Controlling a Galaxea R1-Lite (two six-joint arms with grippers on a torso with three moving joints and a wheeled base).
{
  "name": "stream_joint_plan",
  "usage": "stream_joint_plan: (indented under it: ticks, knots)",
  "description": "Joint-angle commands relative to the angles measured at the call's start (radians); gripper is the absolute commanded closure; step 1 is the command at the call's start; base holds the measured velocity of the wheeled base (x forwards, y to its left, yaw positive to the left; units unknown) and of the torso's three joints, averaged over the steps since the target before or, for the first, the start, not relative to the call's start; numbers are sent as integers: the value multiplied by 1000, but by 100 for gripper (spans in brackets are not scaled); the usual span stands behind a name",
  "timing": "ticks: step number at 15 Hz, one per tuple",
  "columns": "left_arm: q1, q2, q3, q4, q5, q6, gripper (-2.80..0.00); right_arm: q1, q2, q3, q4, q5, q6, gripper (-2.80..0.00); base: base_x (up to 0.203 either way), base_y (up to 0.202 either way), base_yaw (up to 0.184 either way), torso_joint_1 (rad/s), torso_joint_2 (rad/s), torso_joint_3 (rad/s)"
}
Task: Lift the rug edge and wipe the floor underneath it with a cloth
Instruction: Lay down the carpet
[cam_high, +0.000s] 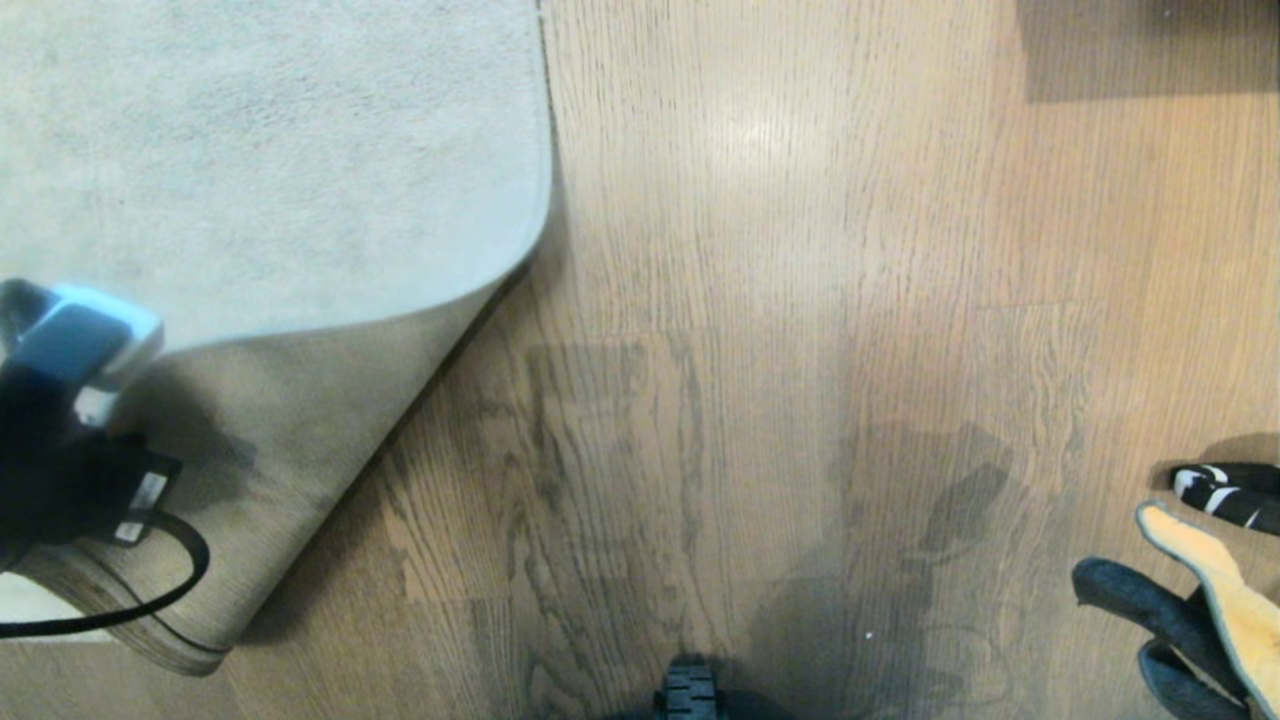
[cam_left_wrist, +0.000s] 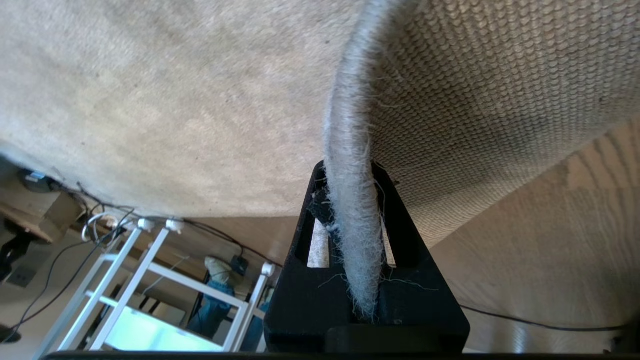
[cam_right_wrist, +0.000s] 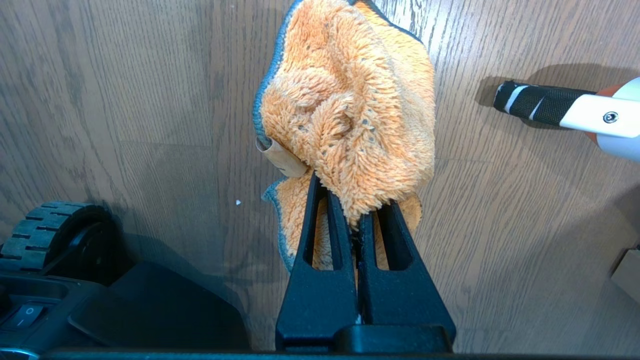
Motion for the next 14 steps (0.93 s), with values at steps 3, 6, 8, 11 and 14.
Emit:
stream_joint_plan:
  ticks: [3, 6, 8, 11, 14]
  knots:
    - [-52, -8, -1, 0, 6, -19, 0, 0, 2, 0, 0, 0, -1, 0, 0, 0, 0, 0, 0, 0]
    - [-58, -8, 2, 1, 5, -23, 0, 0, 2, 0, 0, 1, -1, 0, 0, 0, 0, 0, 0, 0]
    - [-68, -8, 4, 0, 5, -23, 0, 0, 2, 0, 0, 1, -1, 0, 0, 0, 0, 0, 0, 0]
    - [-93, -20, 10, 2, 5, -25, 0, 0, 2, 0, 0, 1, -1, 0, 0, 0, 0, 0, 0, 0]
    - [-119, -23, 31, 1, 5, -56, 0, 0, 2, 0, 0, 1, -1, 0, 0, 0, 0, 0, 0, 0]
